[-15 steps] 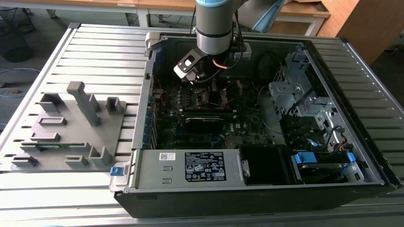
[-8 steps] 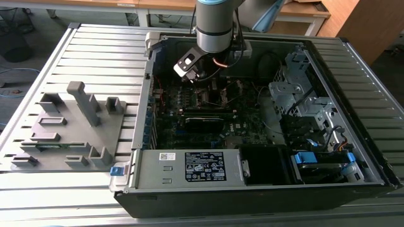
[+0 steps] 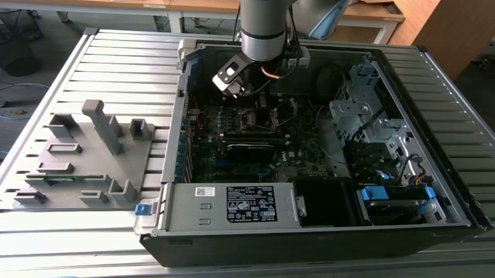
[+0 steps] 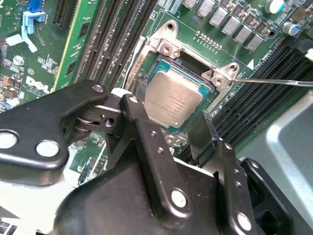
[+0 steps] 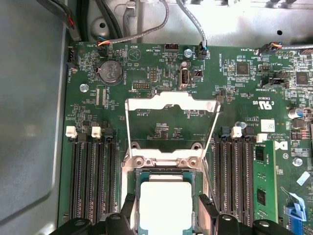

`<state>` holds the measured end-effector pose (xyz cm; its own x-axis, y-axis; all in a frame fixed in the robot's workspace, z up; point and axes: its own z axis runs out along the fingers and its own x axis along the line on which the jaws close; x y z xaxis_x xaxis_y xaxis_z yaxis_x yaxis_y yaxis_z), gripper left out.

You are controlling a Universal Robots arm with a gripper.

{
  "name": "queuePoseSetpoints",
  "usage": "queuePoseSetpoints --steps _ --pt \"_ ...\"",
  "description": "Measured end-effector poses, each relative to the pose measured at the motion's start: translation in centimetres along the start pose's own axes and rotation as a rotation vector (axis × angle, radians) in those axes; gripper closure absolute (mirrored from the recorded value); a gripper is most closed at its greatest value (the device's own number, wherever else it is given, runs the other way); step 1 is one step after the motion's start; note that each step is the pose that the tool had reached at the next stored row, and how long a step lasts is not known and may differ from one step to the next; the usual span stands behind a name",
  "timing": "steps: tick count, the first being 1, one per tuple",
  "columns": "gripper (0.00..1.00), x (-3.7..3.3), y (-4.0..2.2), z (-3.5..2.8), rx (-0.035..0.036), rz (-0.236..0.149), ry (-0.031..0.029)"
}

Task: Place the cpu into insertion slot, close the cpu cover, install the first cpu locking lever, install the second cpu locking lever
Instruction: 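Place the cpu into insertion slot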

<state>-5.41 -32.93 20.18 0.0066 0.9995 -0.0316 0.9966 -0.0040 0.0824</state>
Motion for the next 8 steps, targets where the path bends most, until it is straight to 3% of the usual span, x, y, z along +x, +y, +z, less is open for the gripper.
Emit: queuePoseSetpoints --steps 8 --pt "0.39 -0.01 0.02 -0.29 0.0001 0.000 -0.0002"
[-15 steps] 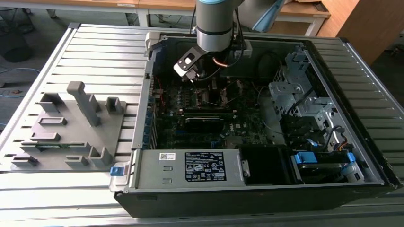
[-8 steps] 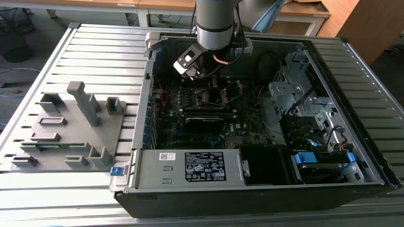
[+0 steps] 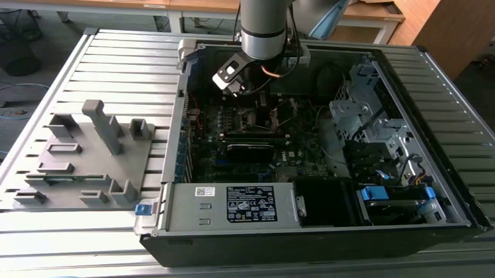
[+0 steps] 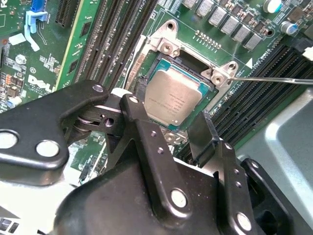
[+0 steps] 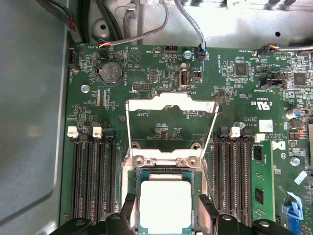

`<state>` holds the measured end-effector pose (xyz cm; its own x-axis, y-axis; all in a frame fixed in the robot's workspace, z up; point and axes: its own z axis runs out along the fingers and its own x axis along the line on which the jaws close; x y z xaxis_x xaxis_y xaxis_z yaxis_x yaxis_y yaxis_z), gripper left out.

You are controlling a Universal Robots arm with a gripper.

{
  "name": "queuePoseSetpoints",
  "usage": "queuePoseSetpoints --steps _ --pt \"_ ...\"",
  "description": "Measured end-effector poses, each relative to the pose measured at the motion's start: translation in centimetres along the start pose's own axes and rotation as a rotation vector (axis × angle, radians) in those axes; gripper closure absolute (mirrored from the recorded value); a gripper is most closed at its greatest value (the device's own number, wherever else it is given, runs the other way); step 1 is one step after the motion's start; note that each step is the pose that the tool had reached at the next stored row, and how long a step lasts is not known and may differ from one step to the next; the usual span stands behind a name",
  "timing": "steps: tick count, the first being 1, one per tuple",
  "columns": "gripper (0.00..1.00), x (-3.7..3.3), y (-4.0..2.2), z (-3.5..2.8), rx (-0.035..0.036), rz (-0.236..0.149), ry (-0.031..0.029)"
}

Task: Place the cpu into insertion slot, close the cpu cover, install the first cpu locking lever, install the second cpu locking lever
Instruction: 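Place the cpu into insertion slot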

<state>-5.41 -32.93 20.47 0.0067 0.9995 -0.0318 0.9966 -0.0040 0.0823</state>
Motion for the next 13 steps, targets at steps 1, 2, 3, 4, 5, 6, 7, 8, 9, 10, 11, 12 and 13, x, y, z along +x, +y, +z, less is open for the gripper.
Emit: queuePoseSetpoints --steps 1,2,3,4,5,6,7,8,9,10,11,12,13 --pt "0.39 0.00 0.00 0.00 -0.0001 0.000 0.0001" --pt "0.39 0.00 0.00 -0.01 -0.0001 0.000 0.0001" --pt "0.41 0.00 0.00 -0.02 0.0000 0.000 0.0000" --pt "0.47 0.00 0.00 -0.03 0.0000 0.000 0.0000" --pt "0.47 0.00 0.00 -0.03 -0.0001 0.000 0.0001" --pt "0.53 0.00 0.00 -0.04 -0.0001 0.000 0.0001" --pt "0.59 0.00 0.01 -0.05 0.0000 0.000 0.0000" --pt "0.59 0.00 0.01 -0.06 0.0000 0.000 0.0001" --pt "0.65 0.00 0.01 -0.06 0.0000 0.000 0.0000" --pt "0.71 0.00 0.01 -0.07 0.0000 0.000 0.0000" --pt "0.71 0.00 0.01 -0.08 0.0000 0.000 0.0001" --pt "0.76 0.00 0.01 -0.09 0.0000 0.000 0.0000" --pt "0.82 0.00 0.01 -0.09 -0.0001 0.000 0.0001"
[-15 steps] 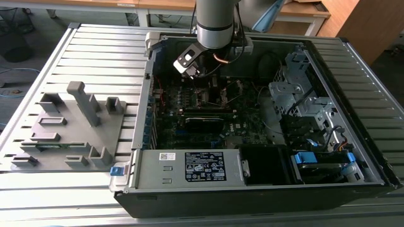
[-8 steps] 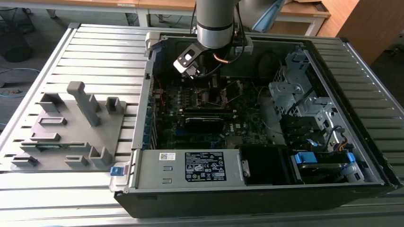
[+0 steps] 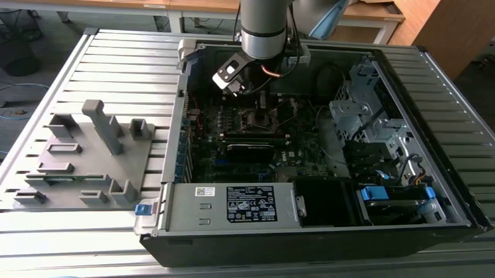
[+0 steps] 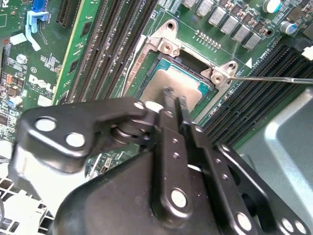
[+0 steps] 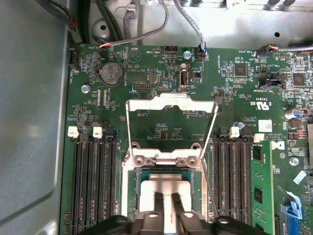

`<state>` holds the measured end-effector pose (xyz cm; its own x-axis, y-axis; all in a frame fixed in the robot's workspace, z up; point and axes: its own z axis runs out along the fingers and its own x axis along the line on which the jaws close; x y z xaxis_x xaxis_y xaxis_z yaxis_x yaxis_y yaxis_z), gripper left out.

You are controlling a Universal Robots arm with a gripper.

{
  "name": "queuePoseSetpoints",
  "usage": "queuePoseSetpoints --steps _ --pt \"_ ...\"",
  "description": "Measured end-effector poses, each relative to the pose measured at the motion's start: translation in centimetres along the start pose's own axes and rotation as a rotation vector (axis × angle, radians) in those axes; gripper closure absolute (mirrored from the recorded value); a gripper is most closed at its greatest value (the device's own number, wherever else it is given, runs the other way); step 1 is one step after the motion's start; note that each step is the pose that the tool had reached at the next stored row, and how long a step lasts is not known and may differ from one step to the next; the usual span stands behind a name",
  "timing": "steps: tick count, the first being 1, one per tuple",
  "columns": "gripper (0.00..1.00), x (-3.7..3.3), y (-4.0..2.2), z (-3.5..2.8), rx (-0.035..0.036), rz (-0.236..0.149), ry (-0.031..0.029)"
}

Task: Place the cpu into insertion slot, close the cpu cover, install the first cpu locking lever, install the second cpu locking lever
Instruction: 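Place the cpu into insertion slot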

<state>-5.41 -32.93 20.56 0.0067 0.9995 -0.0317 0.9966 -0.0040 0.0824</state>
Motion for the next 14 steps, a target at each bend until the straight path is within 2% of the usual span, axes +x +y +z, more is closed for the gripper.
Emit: queuePoseSetpoints --steps 1,2,4,6,9,14 --pt "0.82 0.00 0.00 -0.01 0.0000 0.000 0.0000" --pt "0.88 0.00 0.00 -0.02 0.0000 0.000 0.0000" --pt "0.90 0.00 0.00 -0.03 0.0001 0.000 0.0000" --pt "0.90 0.00 0.00 -0.04 0.0000 0.000 0.0000" --pt "0.90 -0.01 0.00 -0.06 0.0051 0.000 -0.0004" --pt "0.90 0.00 0.00 0.03 0.0049 0.001 0.0002"
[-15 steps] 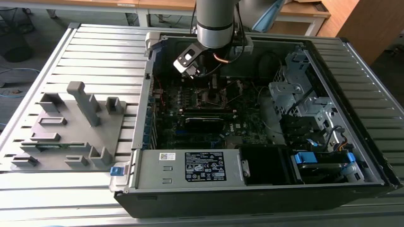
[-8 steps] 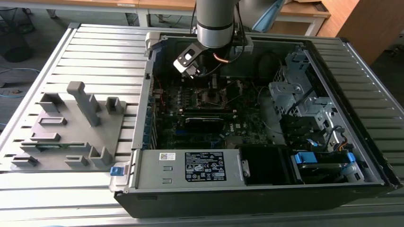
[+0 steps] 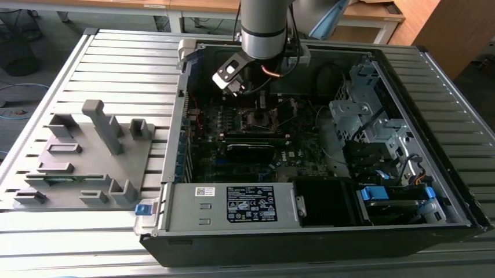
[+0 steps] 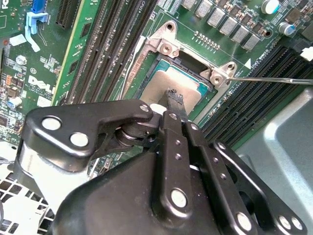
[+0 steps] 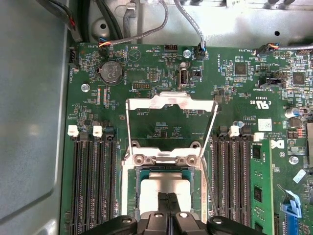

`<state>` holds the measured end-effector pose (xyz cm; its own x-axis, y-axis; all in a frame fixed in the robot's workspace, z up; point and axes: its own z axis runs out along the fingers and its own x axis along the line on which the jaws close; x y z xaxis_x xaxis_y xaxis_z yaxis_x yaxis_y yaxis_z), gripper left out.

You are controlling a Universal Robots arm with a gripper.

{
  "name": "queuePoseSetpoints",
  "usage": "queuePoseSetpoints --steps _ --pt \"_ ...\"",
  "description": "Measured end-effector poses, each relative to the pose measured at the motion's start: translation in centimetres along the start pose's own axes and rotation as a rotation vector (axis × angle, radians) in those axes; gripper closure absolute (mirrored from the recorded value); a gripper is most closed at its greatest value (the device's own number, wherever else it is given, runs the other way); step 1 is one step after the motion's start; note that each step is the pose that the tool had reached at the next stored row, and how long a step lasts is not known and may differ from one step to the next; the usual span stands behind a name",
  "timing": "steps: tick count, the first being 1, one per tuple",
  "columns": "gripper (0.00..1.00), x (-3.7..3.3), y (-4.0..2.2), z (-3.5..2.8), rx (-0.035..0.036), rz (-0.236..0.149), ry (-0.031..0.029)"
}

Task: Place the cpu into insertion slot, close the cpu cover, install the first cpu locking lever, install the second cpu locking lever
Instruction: 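Place the cpu into insertion slot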

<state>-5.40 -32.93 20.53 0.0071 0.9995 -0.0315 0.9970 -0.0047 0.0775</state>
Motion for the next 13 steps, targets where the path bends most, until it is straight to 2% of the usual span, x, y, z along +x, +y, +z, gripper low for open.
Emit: queuePoseSetpoints --steps 9,10,11,13 --pt "0.90 0.00 -0.02 0.28 0.0018 0.002 0.0003" --pt "0.90 0.00 -0.02 0.29 0.0031 0.002 0.0003" --pt "0.90 0.01 0.00 0.31 0.0107 0.002 0.0006" --pt "0.90 0.00 -0.01 0.30 0.0128 0.002 0.0003"
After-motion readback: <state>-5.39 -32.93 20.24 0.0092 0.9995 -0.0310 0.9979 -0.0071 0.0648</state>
